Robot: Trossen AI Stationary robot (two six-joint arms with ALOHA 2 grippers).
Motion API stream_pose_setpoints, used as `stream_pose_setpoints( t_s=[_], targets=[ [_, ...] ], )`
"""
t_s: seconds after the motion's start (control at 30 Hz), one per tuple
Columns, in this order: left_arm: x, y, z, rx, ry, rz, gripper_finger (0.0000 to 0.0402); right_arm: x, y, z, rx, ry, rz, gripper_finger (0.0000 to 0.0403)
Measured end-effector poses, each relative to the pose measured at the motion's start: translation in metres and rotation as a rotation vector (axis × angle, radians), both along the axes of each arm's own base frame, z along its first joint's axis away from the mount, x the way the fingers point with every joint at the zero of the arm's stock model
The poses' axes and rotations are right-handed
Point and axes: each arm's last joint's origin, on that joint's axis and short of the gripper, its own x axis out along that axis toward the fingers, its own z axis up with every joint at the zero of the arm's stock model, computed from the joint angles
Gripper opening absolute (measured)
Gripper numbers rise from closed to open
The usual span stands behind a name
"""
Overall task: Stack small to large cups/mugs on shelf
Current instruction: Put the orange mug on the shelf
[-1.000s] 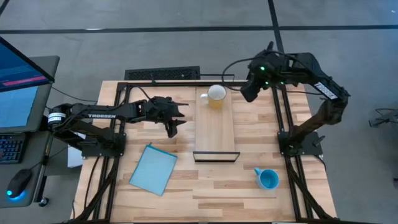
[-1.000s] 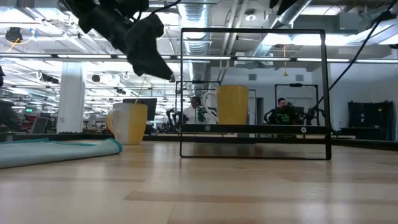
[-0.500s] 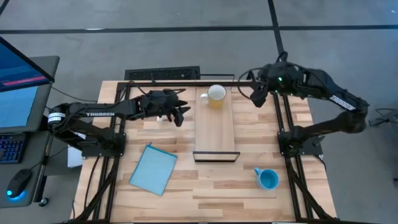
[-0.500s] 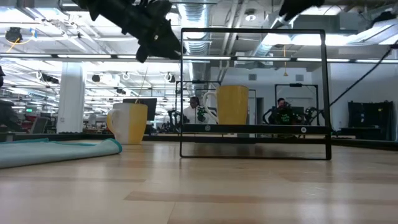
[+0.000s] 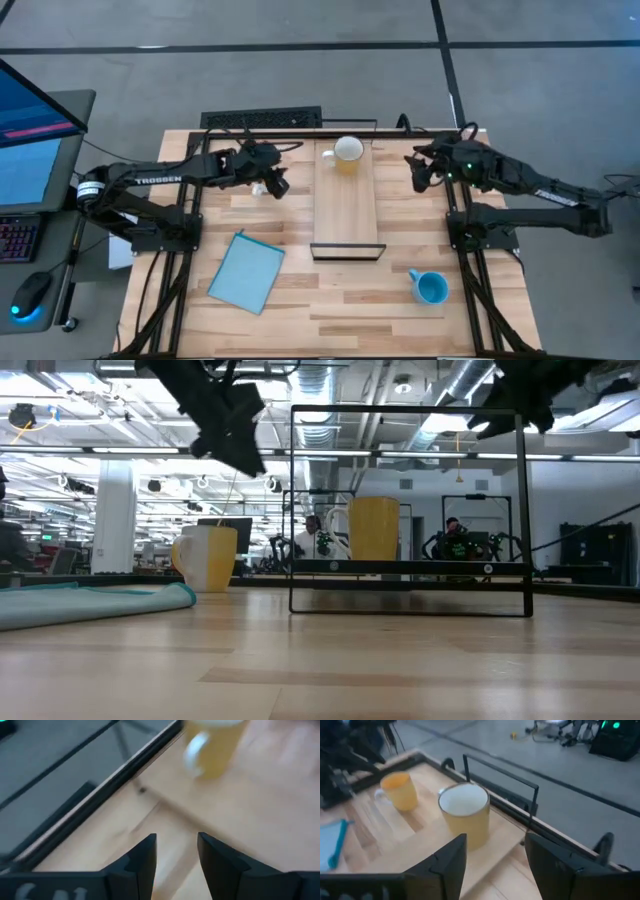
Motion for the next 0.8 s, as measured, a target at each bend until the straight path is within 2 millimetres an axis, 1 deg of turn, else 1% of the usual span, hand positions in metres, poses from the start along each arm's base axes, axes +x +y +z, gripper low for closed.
stream_pose_setpoints(
  t_s=[0.1,0.2,0.27,0.37,0.47,0.57,0.67,0.8],
  targets=[
    [-0.009,0.006,0.000,-0.007,0.121,0.006,0.0135,0.000,0.000,-0.009,-0.005,-0.038,-0.001,0.0221],
    [-0.016,0.012,0.002,-0.033,0.174,0.016,0.0135,0.001,0.000,-0.012,-0.011,-0.055,0.000,0.0221],
    [-0.020,0.015,0.003,-0.101,0.177,0.038,0.0135,0.002,0.000,-0.012,-0.012,-0.058,0.000,0.0221],
    [-0.025,0.015,0.001,-0.250,0.170,0.071,0.0135,0.002,-0.001,-0.012,-0.011,-0.056,0.000,0.0221],
    [-0.034,0.010,-0.004,-0.366,0.228,0.123,0.0135,0.003,-0.001,-0.013,-0.011,-0.051,-0.001,0.0221],
    [-0.040,0.010,-0.007,-0.356,0.284,0.227,0.0135,0.004,-0.002,-0.011,-0.036,-0.051,0.001,0.0221],
    [-0.043,0.011,-0.007,-0.328,0.277,0.338,0.0135,0.003,-0.005,-0.009,-0.050,-0.065,-0.015,0.0221],
    [-0.043,0.010,-0.008,-0.410,0.237,0.364,0.0135,0.002,-0.010,-0.007,-0.062,-0.094,-0.052,0.0221]
  ],
)
